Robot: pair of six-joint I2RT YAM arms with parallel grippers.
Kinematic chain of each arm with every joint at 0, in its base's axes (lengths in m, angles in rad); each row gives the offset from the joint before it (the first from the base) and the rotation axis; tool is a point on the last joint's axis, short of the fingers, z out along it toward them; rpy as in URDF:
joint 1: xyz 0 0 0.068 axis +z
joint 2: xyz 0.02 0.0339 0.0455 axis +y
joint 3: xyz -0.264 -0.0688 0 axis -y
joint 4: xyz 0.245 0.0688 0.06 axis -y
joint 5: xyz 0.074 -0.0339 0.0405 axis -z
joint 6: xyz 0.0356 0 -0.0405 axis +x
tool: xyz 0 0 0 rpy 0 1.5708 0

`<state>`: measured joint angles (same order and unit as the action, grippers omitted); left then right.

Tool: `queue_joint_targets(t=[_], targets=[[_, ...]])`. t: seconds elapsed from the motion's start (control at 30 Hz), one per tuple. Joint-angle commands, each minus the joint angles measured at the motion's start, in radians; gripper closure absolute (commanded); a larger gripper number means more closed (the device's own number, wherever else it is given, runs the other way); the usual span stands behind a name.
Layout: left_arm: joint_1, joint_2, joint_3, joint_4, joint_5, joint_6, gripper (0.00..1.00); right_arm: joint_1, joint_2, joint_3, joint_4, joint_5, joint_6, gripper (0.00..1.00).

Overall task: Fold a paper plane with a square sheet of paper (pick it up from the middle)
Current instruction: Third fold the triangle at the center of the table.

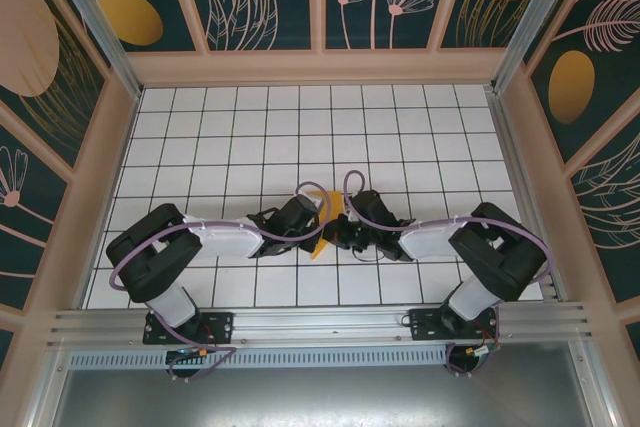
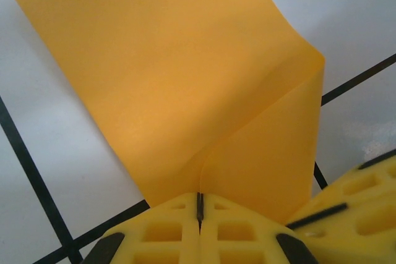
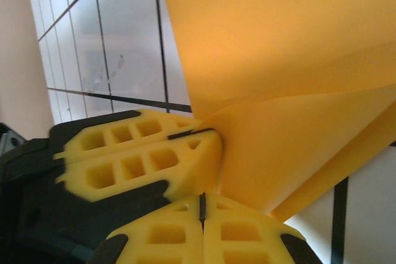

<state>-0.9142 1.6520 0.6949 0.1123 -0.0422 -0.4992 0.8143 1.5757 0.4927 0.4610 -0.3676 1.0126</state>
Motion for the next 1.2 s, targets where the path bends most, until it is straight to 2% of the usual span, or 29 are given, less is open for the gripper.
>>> queue_joint_targets(t=[0.0, 0.27, 0.43, 0.53, 0.67, 0.9, 1.07, 1.17], targets=[[0.004, 0.046, 0.000, -0.048, 0.020, 0.013, 1.00, 0.000, 0.032, -0.026, 0.041, -0.004, 0.005, 0.99], [0.004, 0.056, 0.006, -0.055, 0.016, 0.013, 1.00, -0.024, 0.078, -0.045, 0.054, -0.028, -0.005, 0.98], [0.004, 0.056, 0.005, -0.056, 0.016, 0.013, 1.00, -0.034, -0.046, -0.022, -0.002, -0.015, -0.035, 0.97], [0.005, 0.056, 0.006, -0.056, 0.018, 0.014, 1.00, -0.083, -0.087, -0.033, 0.011, -0.036, -0.050, 0.97], [0.003, 0.056, 0.006, -0.056, 0.018, 0.014, 1.00, -0.127, -0.048, -0.040, 0.035, -0.065, -0.062, 0.97], [0.004, 0.055, 0.008, -0.057, 0.019, 0.014, 1.00, -0.130, 0.029, -0.050, 0.072, -0.061, -0.060, 0.98], [0.003, 0.056, 0.009, -0.059, 0.019, 0.014, 1.00, -0.131, 0.061, -0.034, -0.019, 0.008, -0.086, 0.97], [0.003, 0.056, 0.010, -0.059, 0.022, 0.016, 1.00, -0.139, 0.105, -0.018, -0.065, -0.009, -0.085, 0.98]])
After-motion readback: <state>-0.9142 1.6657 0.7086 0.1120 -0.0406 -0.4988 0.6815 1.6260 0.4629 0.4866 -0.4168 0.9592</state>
